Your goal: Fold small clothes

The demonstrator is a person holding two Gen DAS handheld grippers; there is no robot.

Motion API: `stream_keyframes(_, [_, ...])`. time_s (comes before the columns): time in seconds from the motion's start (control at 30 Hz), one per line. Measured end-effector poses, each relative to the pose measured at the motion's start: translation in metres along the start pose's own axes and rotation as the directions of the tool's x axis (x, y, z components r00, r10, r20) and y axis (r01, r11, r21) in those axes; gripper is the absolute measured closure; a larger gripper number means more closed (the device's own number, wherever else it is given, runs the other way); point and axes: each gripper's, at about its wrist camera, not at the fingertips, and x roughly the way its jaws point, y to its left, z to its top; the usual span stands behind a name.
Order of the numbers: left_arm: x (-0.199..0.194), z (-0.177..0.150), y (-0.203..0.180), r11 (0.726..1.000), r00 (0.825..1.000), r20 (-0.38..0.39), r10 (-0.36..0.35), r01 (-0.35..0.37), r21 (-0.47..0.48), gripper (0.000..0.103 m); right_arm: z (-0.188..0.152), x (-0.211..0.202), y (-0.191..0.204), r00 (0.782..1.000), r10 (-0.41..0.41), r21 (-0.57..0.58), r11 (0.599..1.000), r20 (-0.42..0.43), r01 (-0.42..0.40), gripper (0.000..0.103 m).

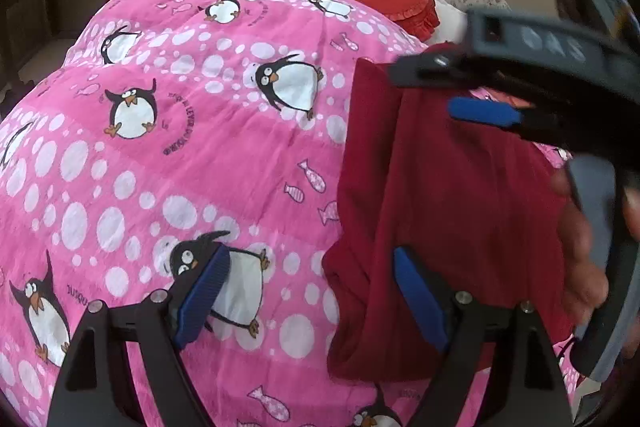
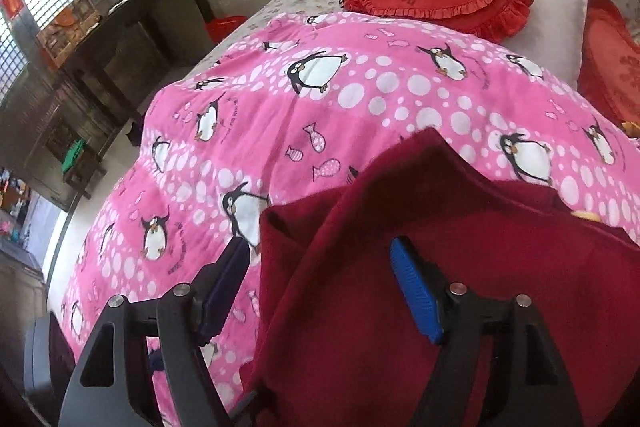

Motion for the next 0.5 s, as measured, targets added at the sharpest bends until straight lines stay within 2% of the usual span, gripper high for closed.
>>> stream_keyframes(0.1, [-0.004, -0.005, 0.002, 1.000, 1.000, -0.001, 0.001, -0.001, -0.005, 0.016, -0.012, -0.014, -0.007, 1.000, -0.019, -0.002, 1.000, 0.017, 0.019, 0.054])
stream_keyframes(0.23, [-0.007, -0.008, 0.001, 1.000, 1.000, -0.004, 0.002, -0.002, -0.012, 0.016, -0.027, -0.027, -0.024, 1.000, -0.003, 0.029, 1.000, 0.023, 0.003, 0.054])
stream_keyframes(0.4, [-0.014, -0.019, 0.002, 0.999, 1.000, -0.015, -0.026, 0.025, -0.039, 0.016, -0.048, -0.008, -0.049, 0.999, 0.001, 0.094, 0.996, -0.046, 0.004, 0.054])
stream_keyframes(0.5, [-0.017, -0.023, 0.002, 0.998, 0.999, -0.017, -0.046, 0.046, -0.041, 0.016, -0.052, -0.014, -0.052, 1.000, 0.021, 0.109, 0.994, -0.013, -0.020, 0.054])
